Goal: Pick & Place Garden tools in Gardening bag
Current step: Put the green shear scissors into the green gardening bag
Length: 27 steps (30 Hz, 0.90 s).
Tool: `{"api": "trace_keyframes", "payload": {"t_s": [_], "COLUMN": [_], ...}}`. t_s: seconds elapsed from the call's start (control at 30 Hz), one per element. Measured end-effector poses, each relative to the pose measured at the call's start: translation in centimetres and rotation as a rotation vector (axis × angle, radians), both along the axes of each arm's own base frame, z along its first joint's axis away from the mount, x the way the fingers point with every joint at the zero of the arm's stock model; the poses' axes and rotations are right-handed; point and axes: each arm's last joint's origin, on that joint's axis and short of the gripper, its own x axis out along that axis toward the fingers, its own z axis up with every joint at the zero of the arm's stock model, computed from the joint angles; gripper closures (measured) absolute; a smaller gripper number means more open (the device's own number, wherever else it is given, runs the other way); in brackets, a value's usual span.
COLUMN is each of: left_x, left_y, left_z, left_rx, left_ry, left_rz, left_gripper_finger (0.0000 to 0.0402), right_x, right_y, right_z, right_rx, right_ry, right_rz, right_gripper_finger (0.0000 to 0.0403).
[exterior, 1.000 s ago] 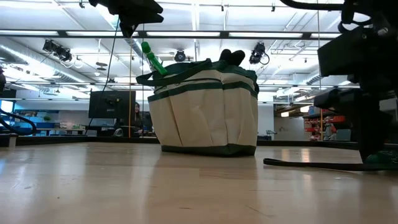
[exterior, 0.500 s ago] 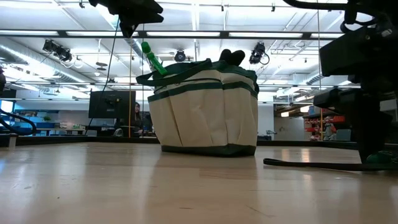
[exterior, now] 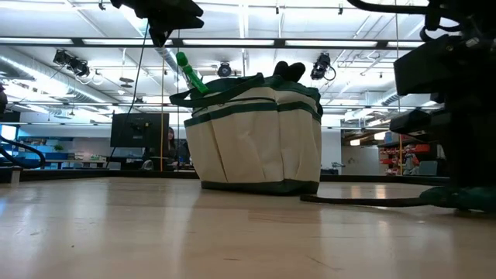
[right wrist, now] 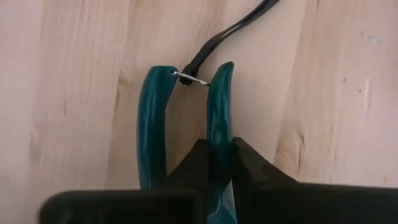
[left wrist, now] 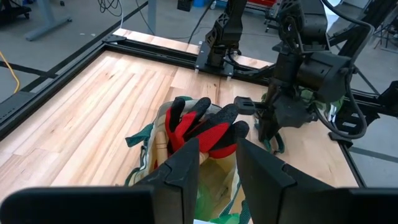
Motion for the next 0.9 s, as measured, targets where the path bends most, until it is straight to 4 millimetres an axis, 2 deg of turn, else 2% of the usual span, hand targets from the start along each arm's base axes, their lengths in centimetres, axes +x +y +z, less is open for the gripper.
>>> {"api": "trace_keyframes", "payload": {"t_s": [0.07, 0.47, 0.63, 0.9], "left_x": [0.0, 0.0, 0.0, 0.0], "left_y": [0.0, 0.0, 0.0, 0.0], "left_z": [0.0, 0.0, 0.0, 0.0], "left_rx": [-0.001, -0.001, -0.001, -0.001], "left_ry": [0.000, 0.000, 0.000, 0.000], "left_rz": [0.000, 0.000, 0.000, 0.000], "left_gripper_finger": [0.0290, 0.0290, 0.0290, 0.0290], "right_x": [0.0, 0.0, 0.9, 2.7], "right_y": [0.0, -0.4, -1.0, -1.0], "right_z": [0.0, 0.6, 0.9, 2.0], "right_rx": [0.004, -0.012, -0.022, 0.057], "right_ry": [0.002, -0.035, -0.107, -0.282], "right_rz": [0.002, -0.020, -0.043, 0.007], "right_gripper_finger": [0.0381, 0.0381, 0.0381, 0.0381]}}
